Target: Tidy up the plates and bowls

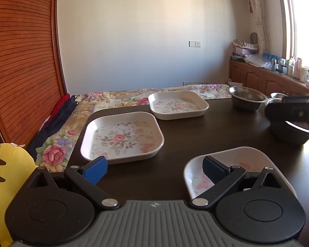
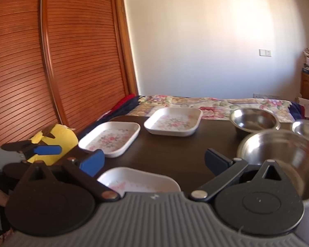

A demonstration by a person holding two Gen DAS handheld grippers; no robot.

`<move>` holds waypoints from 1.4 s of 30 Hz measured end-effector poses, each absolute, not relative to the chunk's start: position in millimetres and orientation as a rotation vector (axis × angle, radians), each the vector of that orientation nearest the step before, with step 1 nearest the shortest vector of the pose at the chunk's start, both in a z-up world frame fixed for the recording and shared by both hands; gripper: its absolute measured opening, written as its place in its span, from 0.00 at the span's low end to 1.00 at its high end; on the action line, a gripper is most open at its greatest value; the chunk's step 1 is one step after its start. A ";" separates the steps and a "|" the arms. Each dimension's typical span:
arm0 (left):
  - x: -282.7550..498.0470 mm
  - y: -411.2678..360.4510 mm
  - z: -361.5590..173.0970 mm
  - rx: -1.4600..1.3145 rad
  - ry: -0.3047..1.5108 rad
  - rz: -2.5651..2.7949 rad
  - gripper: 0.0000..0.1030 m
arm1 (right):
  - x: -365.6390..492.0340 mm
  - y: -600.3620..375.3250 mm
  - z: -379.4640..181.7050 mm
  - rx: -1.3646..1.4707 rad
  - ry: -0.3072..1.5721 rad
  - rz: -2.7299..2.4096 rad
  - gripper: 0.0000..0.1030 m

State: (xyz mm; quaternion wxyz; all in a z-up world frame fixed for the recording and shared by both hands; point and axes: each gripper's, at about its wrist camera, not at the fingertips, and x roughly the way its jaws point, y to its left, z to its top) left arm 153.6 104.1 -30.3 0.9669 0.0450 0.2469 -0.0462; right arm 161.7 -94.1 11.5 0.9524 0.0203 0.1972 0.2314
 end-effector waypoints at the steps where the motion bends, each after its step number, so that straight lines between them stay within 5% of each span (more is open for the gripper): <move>1: 157.7 106.4 -30.6 0.095 0.503 -0.094 0.98 | 164.5 -91.0 13.8 0.035 0.397 0.475 1.00; 19: 218.9 168.4 -17.8 0.116 0.509 -0.091 0.90 | 233.6 -30.4 34.6 -0.008 0.462 0.592 0.99; 34: 271.2 210.8 -37.2 0.061 0.602 -0.089 0.54 | 296.1 4.4 -2.5 0.008 0.708 0.613 0.49; 42: 280.2 221.1 -47.8 0.036 0.631 -0.082 0.37 | 308.6 16.1 -12.9 -0.016 0.755 0.625 0.41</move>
